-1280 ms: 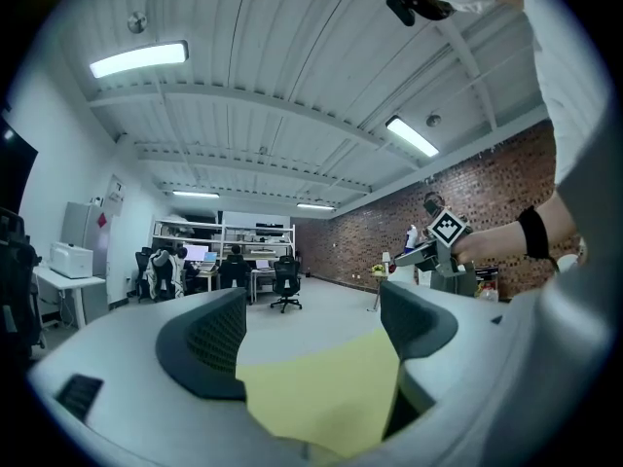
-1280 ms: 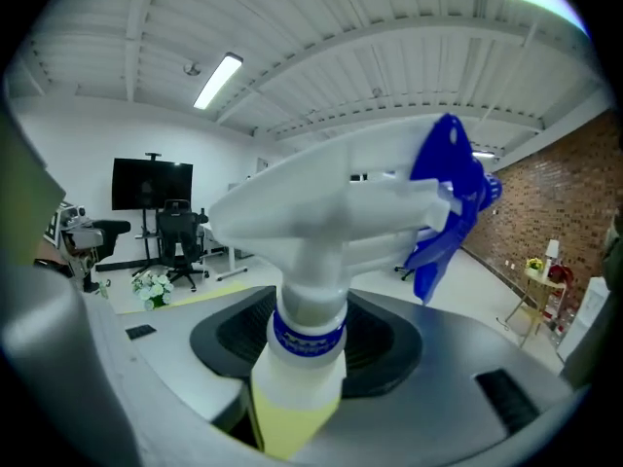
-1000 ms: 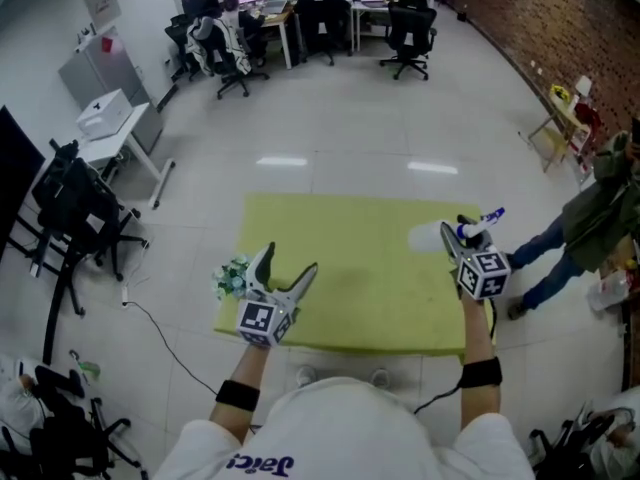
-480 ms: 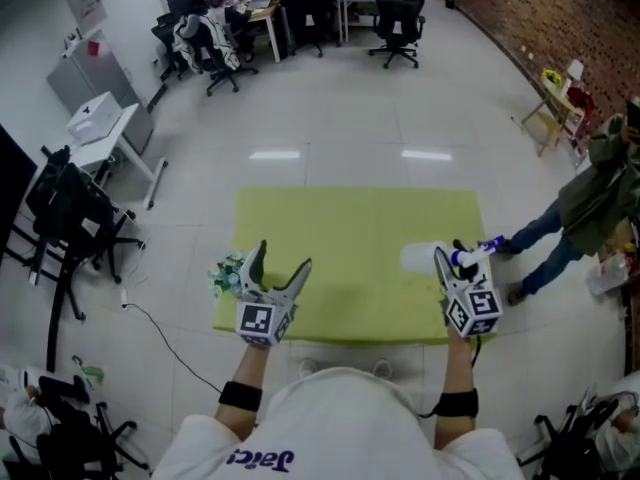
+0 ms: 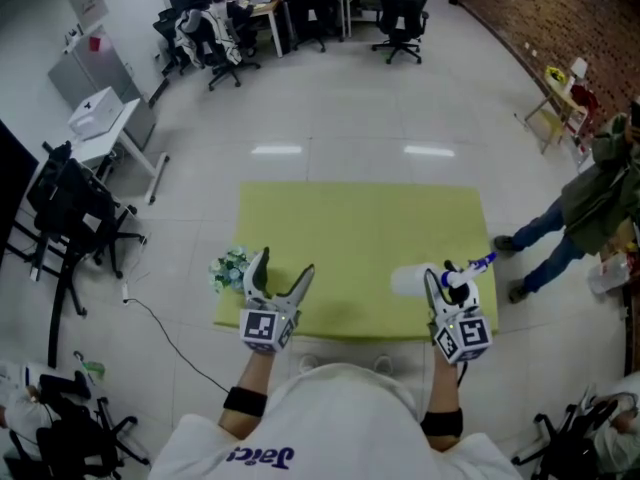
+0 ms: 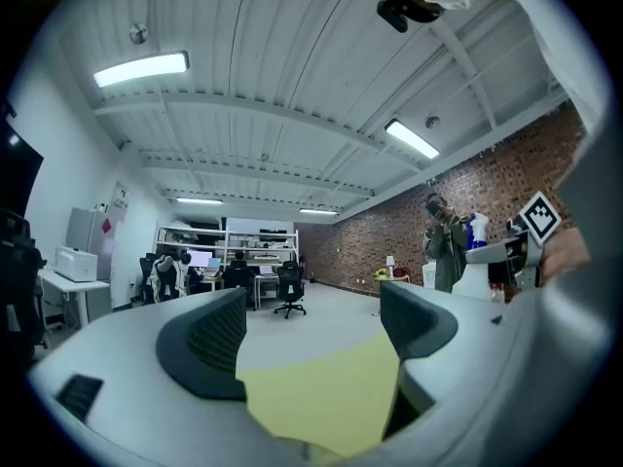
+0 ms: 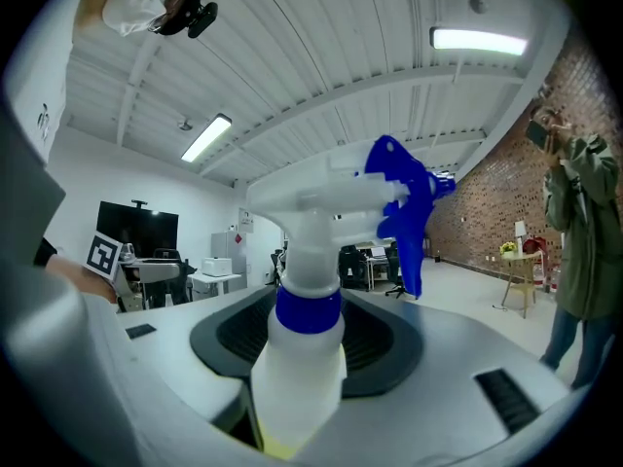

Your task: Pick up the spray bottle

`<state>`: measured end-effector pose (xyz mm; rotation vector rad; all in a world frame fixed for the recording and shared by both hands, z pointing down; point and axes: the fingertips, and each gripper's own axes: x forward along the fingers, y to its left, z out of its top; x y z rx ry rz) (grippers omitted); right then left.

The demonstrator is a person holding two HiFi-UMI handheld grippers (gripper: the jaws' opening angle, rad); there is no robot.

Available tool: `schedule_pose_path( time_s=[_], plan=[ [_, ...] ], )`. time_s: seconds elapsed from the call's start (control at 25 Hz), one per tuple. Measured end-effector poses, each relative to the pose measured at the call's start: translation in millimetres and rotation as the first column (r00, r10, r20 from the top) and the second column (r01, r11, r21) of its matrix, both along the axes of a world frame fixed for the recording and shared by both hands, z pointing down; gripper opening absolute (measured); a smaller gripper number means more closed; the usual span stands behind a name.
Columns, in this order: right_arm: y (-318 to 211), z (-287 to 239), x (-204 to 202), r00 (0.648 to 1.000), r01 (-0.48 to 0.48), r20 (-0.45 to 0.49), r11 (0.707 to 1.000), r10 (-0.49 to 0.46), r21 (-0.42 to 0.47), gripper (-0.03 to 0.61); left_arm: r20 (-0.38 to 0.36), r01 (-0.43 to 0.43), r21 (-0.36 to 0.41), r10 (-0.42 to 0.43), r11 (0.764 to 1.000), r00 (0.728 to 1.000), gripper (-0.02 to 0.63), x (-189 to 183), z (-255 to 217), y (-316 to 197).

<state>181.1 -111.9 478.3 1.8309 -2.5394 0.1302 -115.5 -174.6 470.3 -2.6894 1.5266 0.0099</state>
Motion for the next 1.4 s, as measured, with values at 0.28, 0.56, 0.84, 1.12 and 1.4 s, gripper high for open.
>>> schedule_pose_path(
  time_s=[0.28,0.56,0.84,1.12,1.4],
  plan=[
    [7,10,-15,0.999,0.035,-0.021,0.999,-0.035,-0.009,0.201,0.007,0.004,0.003,-0.004,1.0,1.0,0.436,5,11,8],
    [3,8,-18,0.999,0.024,-0.034,1.0,-0.024,0.004,0.199,0.017,0.03,-0.014,-0.03,0.999,0.999,0.43,3,15,13],
    [-2,2,-13,0.998,-0.024,-0.053,0.999,0.026,0.024,0.197,-0.005,0.072,-0.001,-0.072,0.997,0.997,0.43,0,7,15],
    [-7,1,-16,0.997,-0.018,-0.081,0.999,0.021,0.037,0.198,-0.003,0.091,-0.001,-0.091,0.996,0.996,0.43,-5,6,15],
    [-12,4,-15,0.998,-0.02,-0.054,0.999,0.021,0.033,0.198,0.01,0.105,0.025,-0.105,0.994,0.994,0.43,-9,-3,12]
  ],
)
